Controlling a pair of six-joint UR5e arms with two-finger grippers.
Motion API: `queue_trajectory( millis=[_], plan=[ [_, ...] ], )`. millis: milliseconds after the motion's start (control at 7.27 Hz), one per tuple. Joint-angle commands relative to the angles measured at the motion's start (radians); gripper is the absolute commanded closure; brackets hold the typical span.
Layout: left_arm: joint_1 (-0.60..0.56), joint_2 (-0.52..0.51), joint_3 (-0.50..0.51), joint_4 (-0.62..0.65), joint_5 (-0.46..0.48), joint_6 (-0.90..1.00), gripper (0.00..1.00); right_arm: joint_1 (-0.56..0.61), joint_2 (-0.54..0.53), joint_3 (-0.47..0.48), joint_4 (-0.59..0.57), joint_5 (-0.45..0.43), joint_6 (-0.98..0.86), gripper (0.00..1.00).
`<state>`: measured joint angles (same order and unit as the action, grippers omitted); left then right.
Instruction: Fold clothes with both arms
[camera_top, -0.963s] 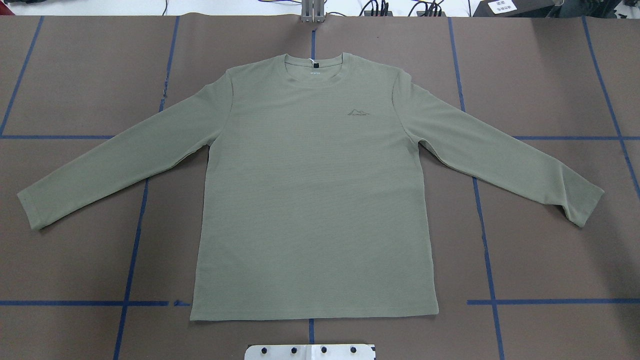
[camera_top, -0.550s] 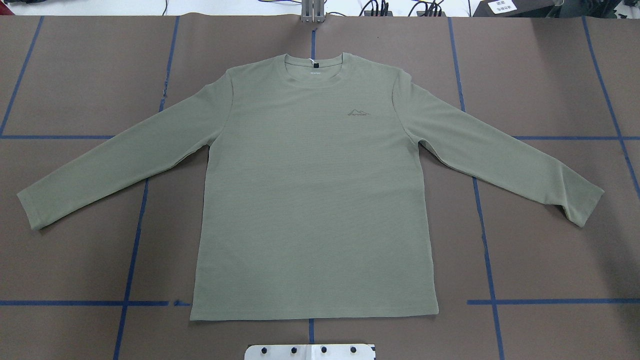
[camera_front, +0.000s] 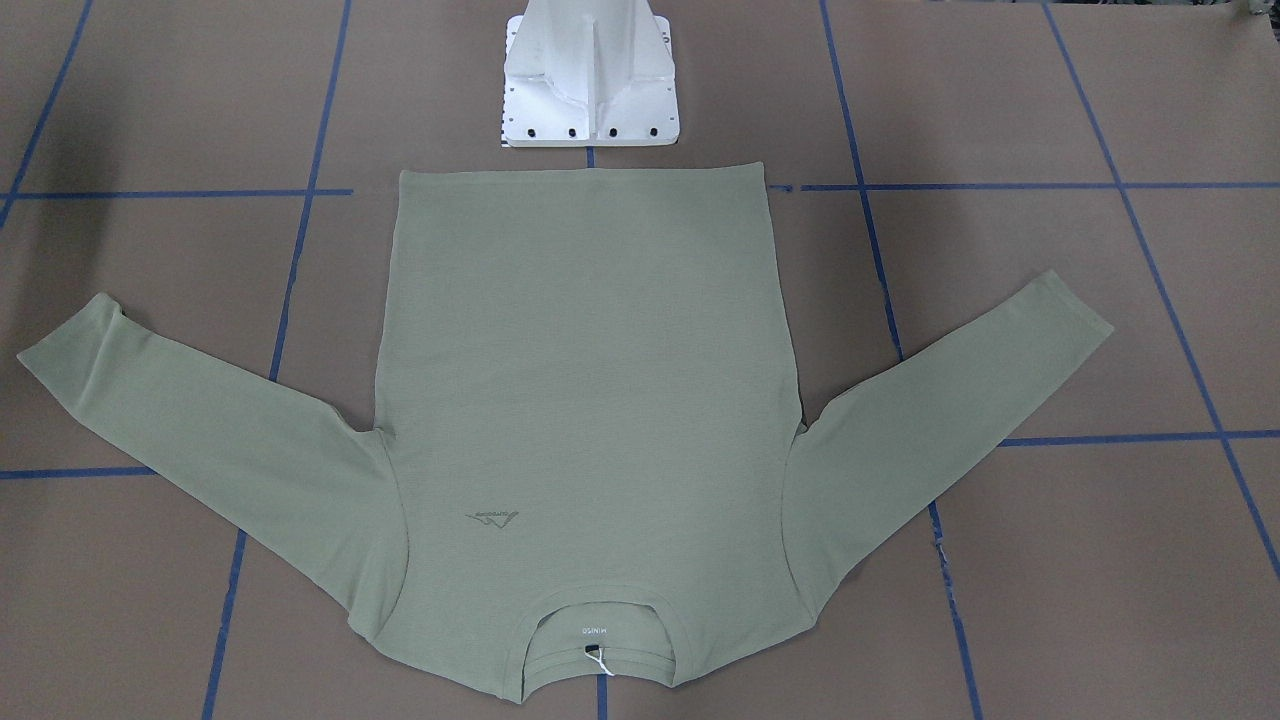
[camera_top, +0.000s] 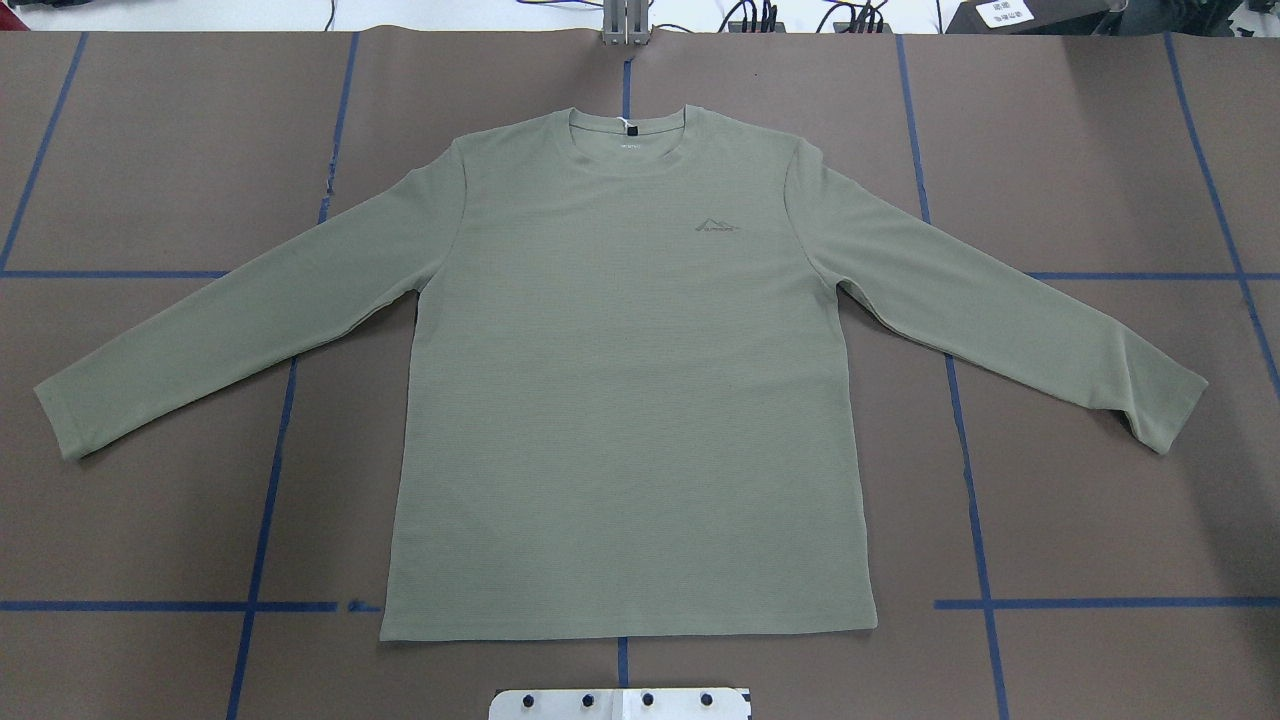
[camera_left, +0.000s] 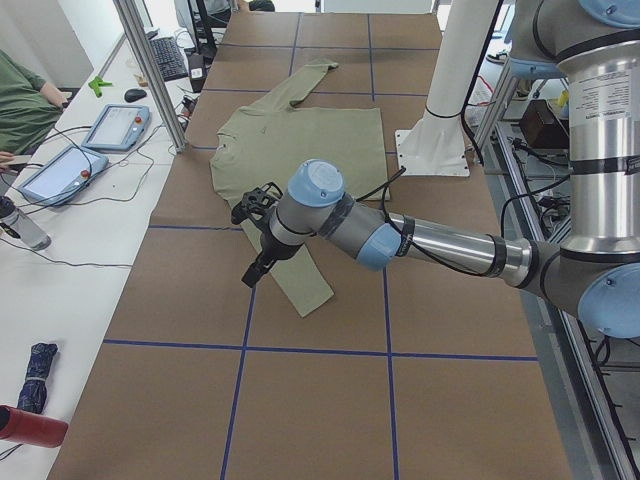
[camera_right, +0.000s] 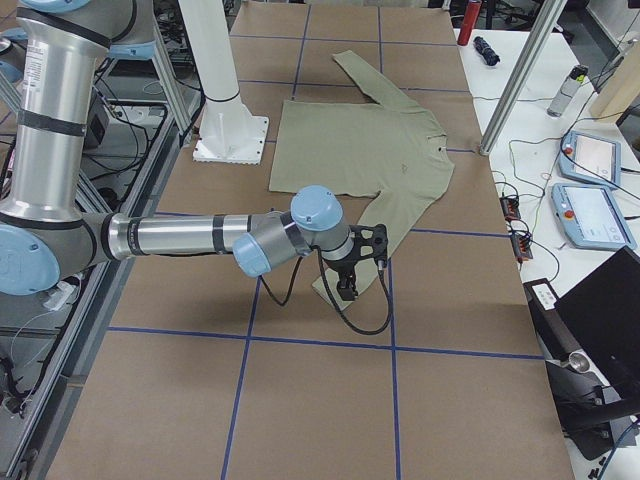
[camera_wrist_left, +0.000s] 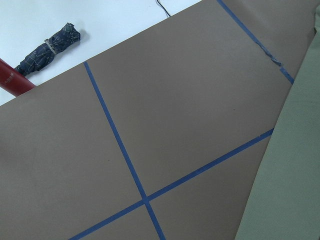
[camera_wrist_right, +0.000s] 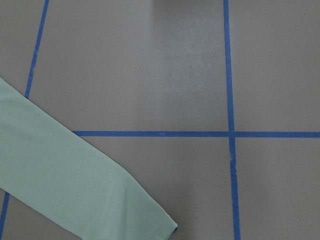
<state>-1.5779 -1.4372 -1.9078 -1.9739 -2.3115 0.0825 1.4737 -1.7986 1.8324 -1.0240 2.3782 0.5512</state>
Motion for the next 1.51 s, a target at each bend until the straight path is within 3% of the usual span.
queue_trajectory(
  millis=[0,275,550,825,1375],
  plan=[
    [-0.001,0.0,0.0,-0.002,-0.003,0.002,0.0,-0.114,-0.008,-0.089,0.262,-0.04,0.311,0.15],
    [-0.001,0.0,-0.002,-0.003,-0.003,0.003,0.0,-0.246,-0.018,-0.171,0.449,-0.169,0.497,0.19],
    [-0.001,0.003,-0.004,-0.003,-0.003,0.003,0.0,-0.326,-0.013,-0.277,0.602,-0.227,0.588,0.19],
    [-0.001,0.009,-0.005,-0.011,-0.005,0.005,0.0,-0.413,-0.007,-0.336,0.616,-0.325,0.592,0.19],
    [-0.001,0.015,0.003,-0.031,-0.005,0.006,0.0,-0.512,0.007,-0.387,0.644,-0.41,0.592,0.27]
  ],
)
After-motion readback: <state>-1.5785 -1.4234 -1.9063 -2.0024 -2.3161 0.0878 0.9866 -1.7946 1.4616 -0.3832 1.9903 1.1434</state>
